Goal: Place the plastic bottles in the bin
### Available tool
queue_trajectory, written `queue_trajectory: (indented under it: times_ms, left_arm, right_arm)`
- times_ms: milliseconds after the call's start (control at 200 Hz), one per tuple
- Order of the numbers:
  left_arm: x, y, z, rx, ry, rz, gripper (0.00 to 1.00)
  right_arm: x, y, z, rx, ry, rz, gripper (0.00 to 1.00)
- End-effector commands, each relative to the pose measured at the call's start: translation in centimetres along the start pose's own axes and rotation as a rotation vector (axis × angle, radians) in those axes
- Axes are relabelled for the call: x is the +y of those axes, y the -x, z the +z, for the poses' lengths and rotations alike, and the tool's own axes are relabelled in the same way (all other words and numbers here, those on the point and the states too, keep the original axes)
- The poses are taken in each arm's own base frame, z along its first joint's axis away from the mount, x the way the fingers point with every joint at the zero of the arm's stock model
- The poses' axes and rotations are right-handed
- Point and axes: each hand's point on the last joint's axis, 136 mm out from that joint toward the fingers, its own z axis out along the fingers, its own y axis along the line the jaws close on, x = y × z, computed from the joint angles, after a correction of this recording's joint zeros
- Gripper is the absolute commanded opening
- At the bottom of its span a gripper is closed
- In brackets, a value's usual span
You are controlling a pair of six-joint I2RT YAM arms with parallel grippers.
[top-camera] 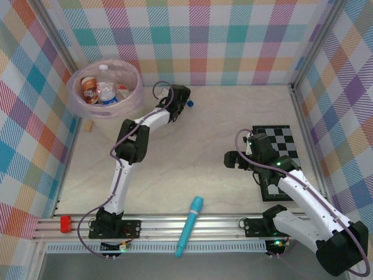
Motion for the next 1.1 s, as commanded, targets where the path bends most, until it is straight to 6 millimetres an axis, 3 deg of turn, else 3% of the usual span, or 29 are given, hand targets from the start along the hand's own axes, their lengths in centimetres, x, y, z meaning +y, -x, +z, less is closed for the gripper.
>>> queue_trajectory:
  times_ms: [0,255,475,625,830,970,1095]
  left_arm:
    - [2.6,0.3,1.2,-0.005,0.090,0.031,0.82]
    - [5.2,0.4,2.1,-0.004,0.179,0.028,0.63]
    - [4.6,0.9,1.7,-0.008,0.177,0.066,0.56]
    - [2.7,1.6,0.2,-0.015,0.145,0.128,0.51]
    - [-2.1,2.2,-3.2,-0.025,-0.016,0.148,0.48]
    - [-4.5,1.5,-5.6,0.003,-0.078,0.194,0.48]
    - [-5.3,0.7,-7.5,0.009,-0.083,0.256,0.48]
  right_arm:
    - [-0.4,0.3,-0.8,-0.018,-0.021,-0.019,1.00]
    - [-0.4,0.4,-1.0,-0.026,-0.023,-0.015,1.00]
    - [-0.5,0.4,-1.0,-0.029,-0.026,-0.012,1.00]
    - [-0.6,0.3,-0.9,-0.022,-0.031,-0.017,1.00]
    - [-0.5,0.5,-1.1,-0.037,-0.023,-0.018,1.00]
    - [-0.3,0.5,-0.8,-0.031,-0.015,-0.020,1.00]
    - [-0.2,0.4,-0.6,-0.022,-0.006,-0.016,1.00]
